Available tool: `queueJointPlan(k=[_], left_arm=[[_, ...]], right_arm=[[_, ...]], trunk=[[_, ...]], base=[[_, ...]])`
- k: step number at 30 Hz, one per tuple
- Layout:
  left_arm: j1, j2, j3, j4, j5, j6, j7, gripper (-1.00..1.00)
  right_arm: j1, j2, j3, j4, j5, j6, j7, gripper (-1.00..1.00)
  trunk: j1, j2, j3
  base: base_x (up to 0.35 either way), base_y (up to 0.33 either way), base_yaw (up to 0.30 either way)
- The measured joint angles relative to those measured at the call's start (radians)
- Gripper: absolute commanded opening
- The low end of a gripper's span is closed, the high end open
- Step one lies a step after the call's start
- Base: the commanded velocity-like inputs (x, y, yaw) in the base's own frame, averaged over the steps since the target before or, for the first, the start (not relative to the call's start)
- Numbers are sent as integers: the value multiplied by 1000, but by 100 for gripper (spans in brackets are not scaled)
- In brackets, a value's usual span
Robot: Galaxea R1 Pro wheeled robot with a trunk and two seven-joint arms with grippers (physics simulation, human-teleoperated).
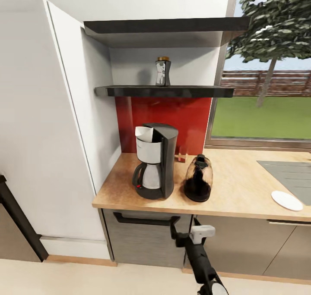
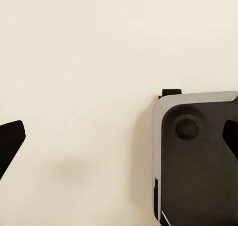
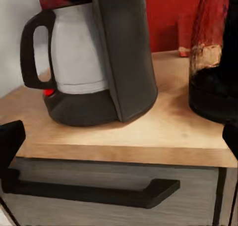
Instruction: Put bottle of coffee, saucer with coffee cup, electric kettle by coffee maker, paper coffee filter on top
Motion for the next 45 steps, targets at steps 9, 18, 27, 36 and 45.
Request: queueJointPlan(k=[9,18,27,36,45], left_arm=[[0,2,-1,0,-1,0,2,100],[0,0,-2,0,-1,0,2,100],[0,-3,-3,-1,-1,0,1,100],[24,-3,-3,-1,-2,-1,-2,100],[55,-5,-2,0,-1,3,2,100]], right_arm=[[-104,22,74,-126,2,2,-206,100],[-418,22,75,-128,2,2,-362,100],[-734,22,75,-119,-1,186,-368,100],[-1080,22,76,-42,-3,521,-368,100],[-1361,22,76,366,-17,564,-368,100]], trunk=[[0,0,0],[0,0,0],[0,0,1],[0,0,0],[0,0,0]], base=[[0,0,0],[0,0,0],[0,0,0],[0,0,0],[0,0,0]])
